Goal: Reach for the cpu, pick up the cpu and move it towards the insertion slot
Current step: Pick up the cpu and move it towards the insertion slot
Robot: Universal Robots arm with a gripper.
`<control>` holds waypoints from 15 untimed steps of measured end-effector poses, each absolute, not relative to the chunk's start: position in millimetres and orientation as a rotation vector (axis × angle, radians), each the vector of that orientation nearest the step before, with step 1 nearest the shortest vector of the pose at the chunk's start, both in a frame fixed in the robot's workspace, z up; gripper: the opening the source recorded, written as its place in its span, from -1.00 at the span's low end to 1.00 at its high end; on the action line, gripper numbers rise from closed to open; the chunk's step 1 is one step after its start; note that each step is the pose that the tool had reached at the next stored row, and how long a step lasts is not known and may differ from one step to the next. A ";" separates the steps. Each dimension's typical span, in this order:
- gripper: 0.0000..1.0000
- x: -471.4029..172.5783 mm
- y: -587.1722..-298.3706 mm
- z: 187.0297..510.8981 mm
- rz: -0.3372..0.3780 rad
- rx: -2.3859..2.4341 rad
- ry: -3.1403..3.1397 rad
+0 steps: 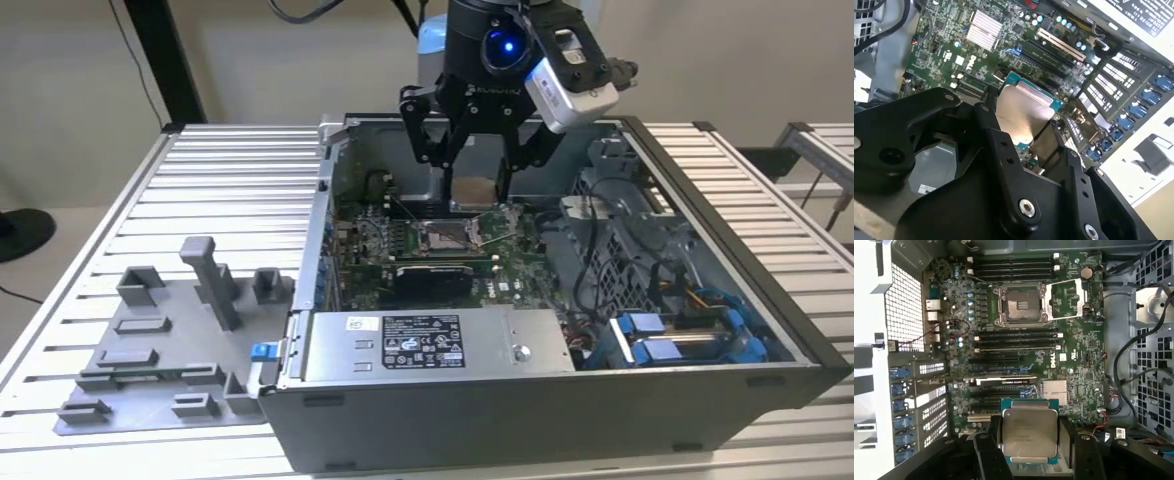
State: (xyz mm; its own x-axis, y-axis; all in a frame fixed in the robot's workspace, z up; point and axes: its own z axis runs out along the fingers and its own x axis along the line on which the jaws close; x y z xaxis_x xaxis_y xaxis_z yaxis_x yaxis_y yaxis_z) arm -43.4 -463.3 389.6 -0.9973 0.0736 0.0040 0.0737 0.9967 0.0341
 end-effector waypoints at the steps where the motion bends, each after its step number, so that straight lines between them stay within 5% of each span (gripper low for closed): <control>1: -1.00 -43.4 -463.3 389.6 -0.054 -0.116 -3.136; 15: -1.00 -43.4 -444.8 389.1 -0.054 -0.119 -3.136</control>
